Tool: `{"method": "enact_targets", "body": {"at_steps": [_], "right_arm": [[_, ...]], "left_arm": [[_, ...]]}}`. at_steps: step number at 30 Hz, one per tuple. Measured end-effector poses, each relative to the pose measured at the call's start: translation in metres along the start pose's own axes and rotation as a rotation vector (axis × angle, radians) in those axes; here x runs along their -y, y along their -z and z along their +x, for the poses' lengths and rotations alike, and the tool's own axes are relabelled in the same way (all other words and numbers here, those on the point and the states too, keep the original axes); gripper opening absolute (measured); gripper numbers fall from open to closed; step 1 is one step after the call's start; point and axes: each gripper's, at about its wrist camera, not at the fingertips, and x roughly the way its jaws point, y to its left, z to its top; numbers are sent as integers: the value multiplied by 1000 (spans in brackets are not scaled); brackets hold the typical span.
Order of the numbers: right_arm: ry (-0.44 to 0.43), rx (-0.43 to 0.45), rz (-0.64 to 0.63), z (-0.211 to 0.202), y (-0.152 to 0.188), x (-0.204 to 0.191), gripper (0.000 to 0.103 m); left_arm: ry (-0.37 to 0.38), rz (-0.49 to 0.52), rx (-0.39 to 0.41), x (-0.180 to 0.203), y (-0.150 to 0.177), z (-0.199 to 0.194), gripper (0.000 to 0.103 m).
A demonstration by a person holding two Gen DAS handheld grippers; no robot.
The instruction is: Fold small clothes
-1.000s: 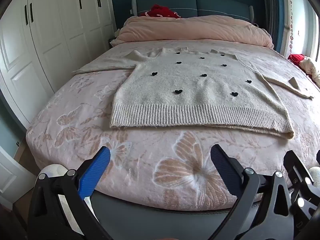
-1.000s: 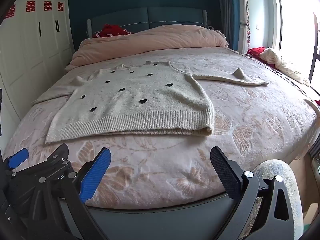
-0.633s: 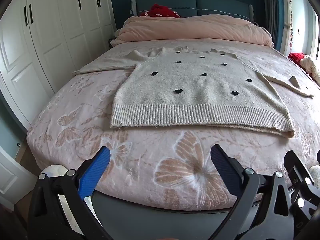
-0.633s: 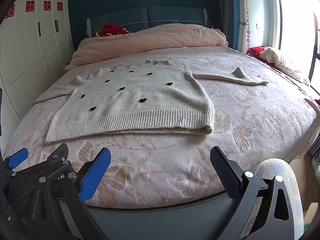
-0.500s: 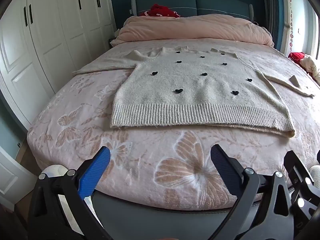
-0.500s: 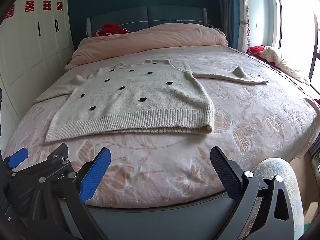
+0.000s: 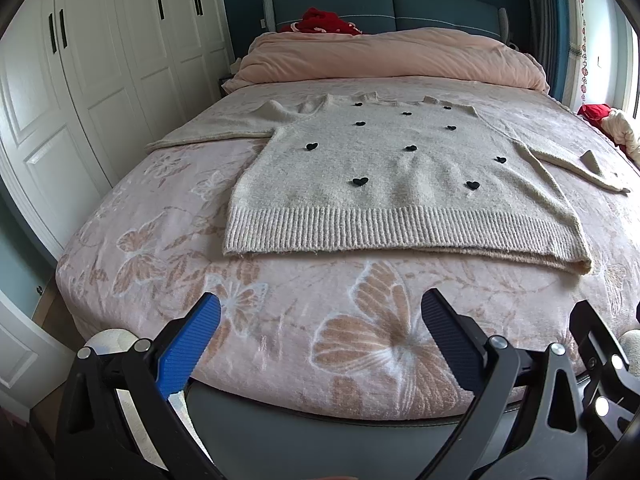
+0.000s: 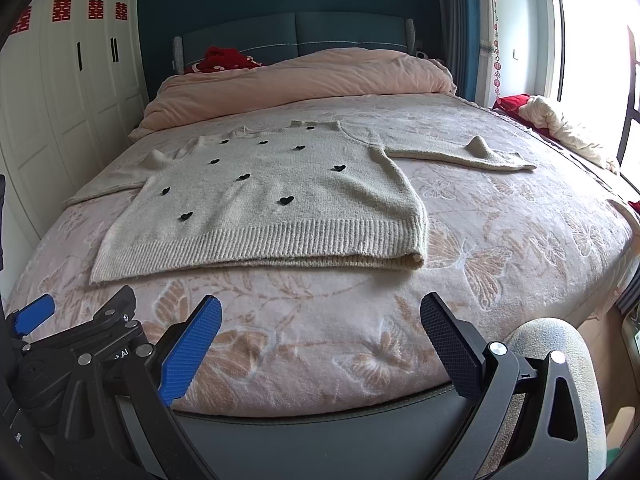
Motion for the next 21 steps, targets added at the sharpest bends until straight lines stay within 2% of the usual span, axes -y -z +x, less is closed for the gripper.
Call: {"method": "enact_targets", "body": {"at_steps": [21], "right_arm": [[1, 0, -2, 0, 0, 0, 98]], "left_arm": [[-6, 6, -1, 3, -1, -2, 98]]}}
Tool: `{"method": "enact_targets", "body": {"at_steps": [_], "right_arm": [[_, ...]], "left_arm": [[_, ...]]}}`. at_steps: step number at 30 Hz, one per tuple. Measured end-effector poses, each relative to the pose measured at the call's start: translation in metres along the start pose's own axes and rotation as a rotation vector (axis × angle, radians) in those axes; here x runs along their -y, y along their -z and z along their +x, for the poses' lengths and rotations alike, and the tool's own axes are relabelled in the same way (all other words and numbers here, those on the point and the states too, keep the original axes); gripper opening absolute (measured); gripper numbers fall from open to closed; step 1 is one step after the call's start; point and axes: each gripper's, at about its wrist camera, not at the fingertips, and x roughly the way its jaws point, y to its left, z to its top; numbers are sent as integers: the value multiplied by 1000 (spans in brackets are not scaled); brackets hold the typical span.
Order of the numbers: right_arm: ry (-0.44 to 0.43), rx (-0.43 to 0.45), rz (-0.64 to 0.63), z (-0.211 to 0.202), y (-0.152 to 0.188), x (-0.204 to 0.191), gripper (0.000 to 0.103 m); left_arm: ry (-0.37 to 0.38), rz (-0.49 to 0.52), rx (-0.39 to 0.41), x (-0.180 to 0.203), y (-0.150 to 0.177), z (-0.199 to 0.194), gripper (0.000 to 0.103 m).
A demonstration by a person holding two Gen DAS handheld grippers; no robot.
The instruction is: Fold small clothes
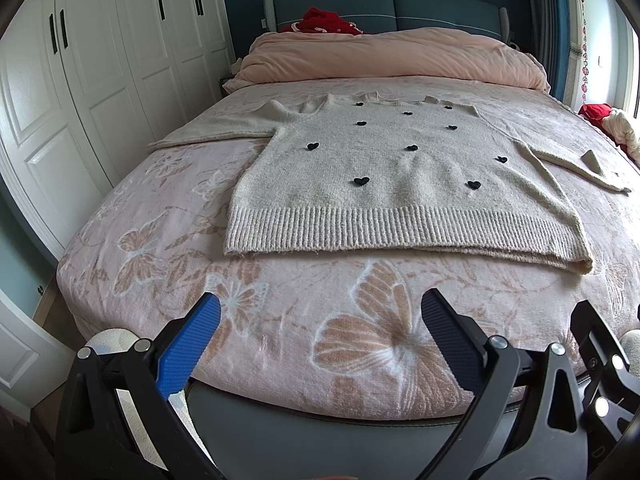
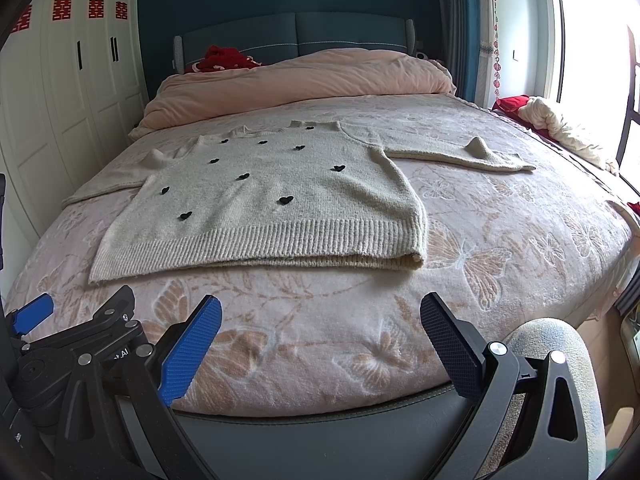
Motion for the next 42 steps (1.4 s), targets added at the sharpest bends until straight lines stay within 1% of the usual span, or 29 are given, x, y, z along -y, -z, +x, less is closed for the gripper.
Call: {"method": "enact_targets", "body": {"at_steps": [19, 21, 27, 31, 42], "right_arm": [[3, 6, -5, 1, 1, -1, 98], [11, 19, -14, -1, -2, -2, 98], [30, 41, -34, 4, -23, -6, 98], [28, 39, -21, 11, -34, -8, 98], [35, 13, -1, 26, -39, -6, 98]], "left_arm": [[-6, 8, 7, -1, -3, 1, 98], [-8, 11, 12, -1, -6, 2, 98], [-7, 2, 26, 0, -24, 6, 98], [-7, -6, 32, 2, -34, 11, 98], [-9, 11, 16, 11, -41, 23, 98]]}}
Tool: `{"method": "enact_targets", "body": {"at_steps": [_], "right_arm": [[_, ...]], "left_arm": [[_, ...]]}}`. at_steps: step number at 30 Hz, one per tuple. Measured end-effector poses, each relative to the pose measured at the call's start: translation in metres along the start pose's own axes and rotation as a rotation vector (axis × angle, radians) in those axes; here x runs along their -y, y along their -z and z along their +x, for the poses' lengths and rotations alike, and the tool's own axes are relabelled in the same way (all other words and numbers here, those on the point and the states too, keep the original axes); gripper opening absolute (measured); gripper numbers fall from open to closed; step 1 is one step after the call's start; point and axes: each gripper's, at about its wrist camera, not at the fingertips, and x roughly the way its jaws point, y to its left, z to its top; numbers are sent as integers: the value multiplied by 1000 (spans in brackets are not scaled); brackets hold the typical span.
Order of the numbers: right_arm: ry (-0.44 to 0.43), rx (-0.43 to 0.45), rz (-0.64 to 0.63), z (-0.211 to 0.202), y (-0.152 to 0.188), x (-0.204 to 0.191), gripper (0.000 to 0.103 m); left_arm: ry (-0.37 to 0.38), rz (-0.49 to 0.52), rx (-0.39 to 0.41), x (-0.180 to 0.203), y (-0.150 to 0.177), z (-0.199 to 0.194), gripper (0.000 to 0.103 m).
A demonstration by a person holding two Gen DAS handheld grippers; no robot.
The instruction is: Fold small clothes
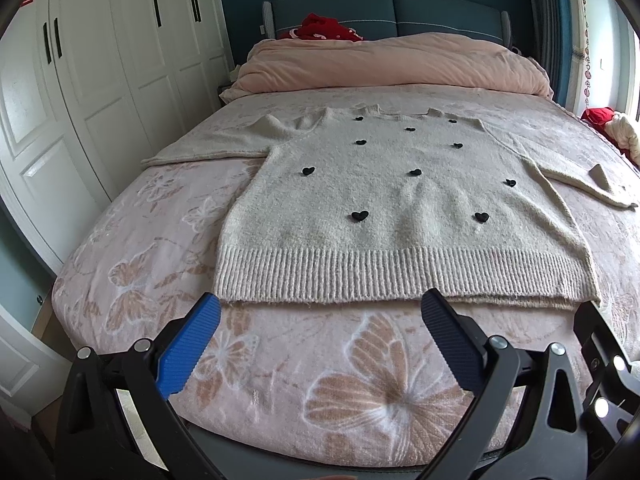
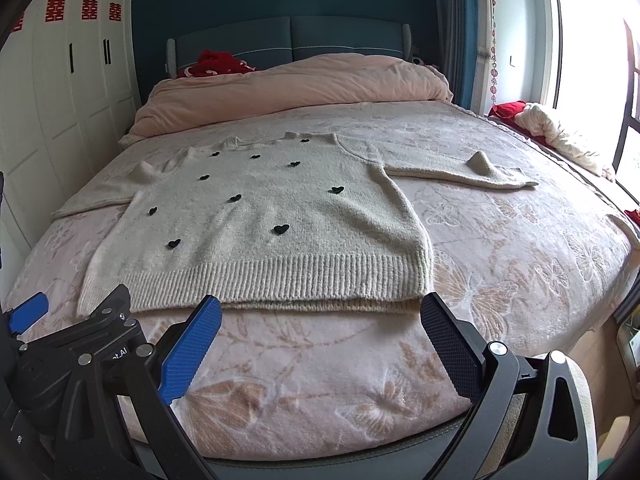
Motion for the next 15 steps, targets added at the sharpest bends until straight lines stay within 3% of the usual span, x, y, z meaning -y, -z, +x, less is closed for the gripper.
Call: {"method": "enact_targets", "body": {"at_steps": [15], "right_arm": [[6, -36, 32, 16, 1, 10, 98]], "left_arm": [[-1, 19, -25, 14, 0, 12, 98]]}}
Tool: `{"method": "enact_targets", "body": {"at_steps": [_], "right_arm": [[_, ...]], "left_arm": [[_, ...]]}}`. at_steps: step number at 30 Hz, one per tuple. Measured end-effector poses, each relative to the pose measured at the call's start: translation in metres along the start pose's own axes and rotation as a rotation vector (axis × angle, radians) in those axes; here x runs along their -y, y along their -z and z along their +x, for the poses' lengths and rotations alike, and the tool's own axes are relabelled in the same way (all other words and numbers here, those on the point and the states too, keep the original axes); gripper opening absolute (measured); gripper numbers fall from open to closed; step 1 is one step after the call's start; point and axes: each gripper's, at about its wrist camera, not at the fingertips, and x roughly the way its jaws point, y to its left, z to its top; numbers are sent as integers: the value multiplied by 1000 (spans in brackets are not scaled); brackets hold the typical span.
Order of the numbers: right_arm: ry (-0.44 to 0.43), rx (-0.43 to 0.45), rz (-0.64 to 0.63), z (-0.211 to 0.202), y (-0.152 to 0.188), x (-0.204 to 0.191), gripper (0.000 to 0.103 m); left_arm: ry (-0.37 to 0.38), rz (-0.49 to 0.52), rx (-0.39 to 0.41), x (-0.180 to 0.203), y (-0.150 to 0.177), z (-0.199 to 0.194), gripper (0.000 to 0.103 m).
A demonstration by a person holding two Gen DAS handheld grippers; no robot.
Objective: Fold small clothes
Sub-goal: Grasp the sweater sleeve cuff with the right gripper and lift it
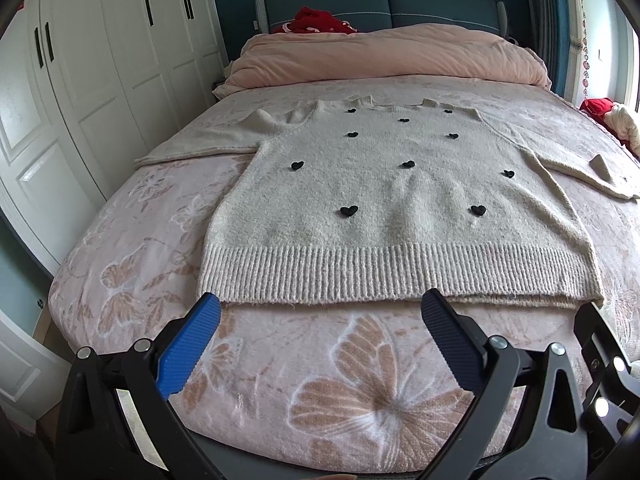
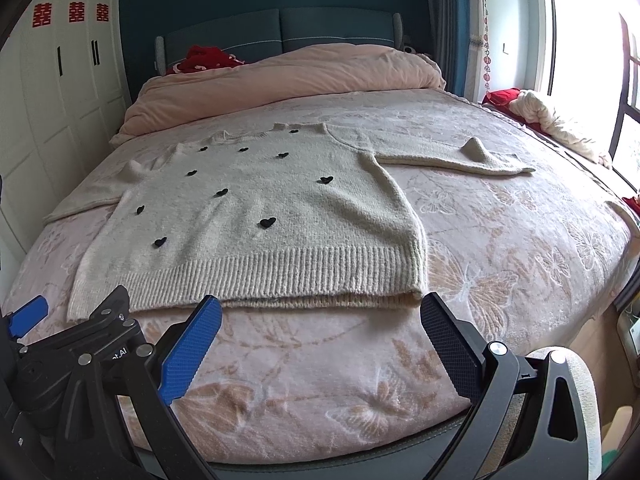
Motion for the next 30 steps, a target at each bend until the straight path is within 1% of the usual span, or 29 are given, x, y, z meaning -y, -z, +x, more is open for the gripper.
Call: {"method": "enact_targets", "body": {"at_steps": [2, 5, 6, 8, 10, 12, 13, 15, 16, 18, 20, 22, 24, 26, 27, 29, 30], "right_arm": [[-14, -11, -2, 4, -1, 2, 98], [-62, -37, 0, 15, -10, 13, 98], [-86, -41, 19, 21, -17, 25, 98], [-89, -35, 55, 32, -34, 52, 98], [-62, -30, 122, 51, -59, 95, 98], [-49, -36, 243, 80, -88, 152, 97], [-52, -39, 301, 94, -101, 177, 89], [-50, -53, 406, 128, -128, 231, 79], [-36, -53, 449, 145, -140, 255, 75], [1, -47, 532, 180, -160, 304, 74], [47, -51, 596, 207, -172, 338, 74], [75, -64, 660, 237, -179, 369, 74], [101, -87, 705, 264, -182, 389, 74], [111, -112, 751, 286, -181, 401, 74], [117, -107, 781, 295, -179, 406, 72], [144, -71, 781, 301, -182, 407, 62], [130, -80, 773, 306, -185, 408, 29]], "left_arm": [[2, 0, -7, 2, 0, 3, 98], [28, 1, -20, 1, -1, 6, 98], [38, -2, -23, 0, -3, 8, 98], [61, -17, -34, -5, -6, 11, 98], [84, -56, -49, -13, -12, 16, 98], [111, -88, -65, -20, -18, 22, 98], [118, -96, -71, -22, -20, 24, 98], [119, -108, -82, -26, -26, 31, 98], [124, -113, -89, -27, -28, 35, 98], [132, -129, -116, -28, -33, 44, 98], [136, -146, -143, -29, -36, 54, 98], [124, -155, -161, -27, -39, 65, 98], [105, -146, -166, -23, -43, 75, 98], [96, -139, -178, -19, -46, 84, 98], [95, -139, -184, -17, -48, 89, 98], [99, -135, -193, -15, -51, 96, 98], [100, -130, -193, -12, -52, 99, 98]]}}
